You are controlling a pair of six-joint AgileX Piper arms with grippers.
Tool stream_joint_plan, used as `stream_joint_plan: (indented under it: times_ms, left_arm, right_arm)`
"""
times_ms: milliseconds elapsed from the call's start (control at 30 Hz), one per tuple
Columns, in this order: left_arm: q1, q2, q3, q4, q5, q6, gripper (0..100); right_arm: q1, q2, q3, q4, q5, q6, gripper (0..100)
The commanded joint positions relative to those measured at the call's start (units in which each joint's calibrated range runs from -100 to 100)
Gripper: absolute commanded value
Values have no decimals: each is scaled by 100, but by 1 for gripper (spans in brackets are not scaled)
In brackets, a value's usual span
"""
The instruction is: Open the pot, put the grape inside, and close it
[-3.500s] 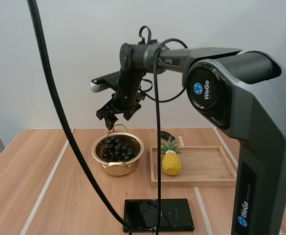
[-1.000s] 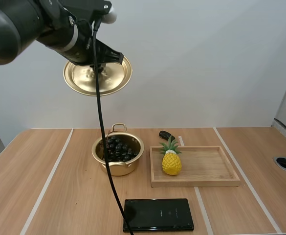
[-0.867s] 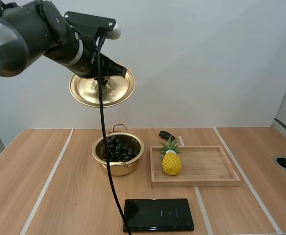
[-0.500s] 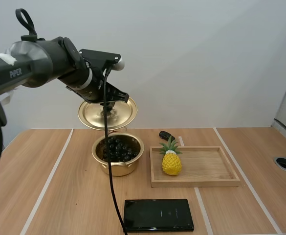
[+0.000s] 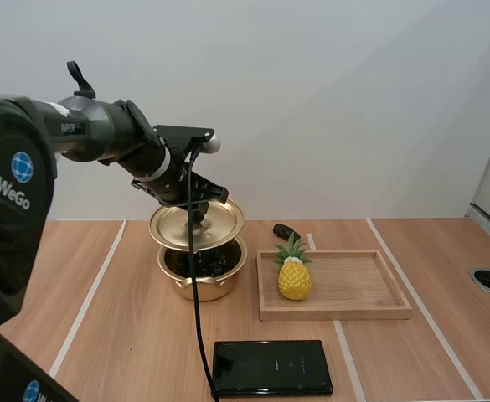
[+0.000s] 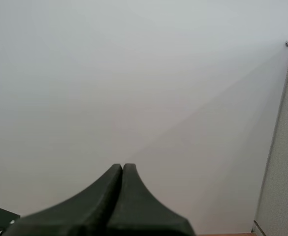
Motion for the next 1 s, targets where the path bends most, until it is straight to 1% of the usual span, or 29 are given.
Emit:
stream_joint_plan:
  times_ms: [0,367,533,733,900,967]
  left_arm:
    - [-14,103,9,-226,-81,43,0]
    - [-14,577,24,-261,-18,95,0]
    - [-14,619,300,-261,-604,215,0]
    - [-14,759,709,-261,-979,355,0]
    - [-14,787,834,-261,-1045,441,0]
    - [-14,787,834,-405,-1014,467,0]
  right_arm:
    - [-21,-60,17,-37,-6,-26,0]
    - [-21,-60,17,-37,34,-26,0]
    - [-21,-88,17,-37,50,-26,0]
    - [-21,-87,17,-37,67,-26,0]
    - [-21,-87,17,-37,67,-26,0]
    - [-21,-87,17,-37,67,-26,0]
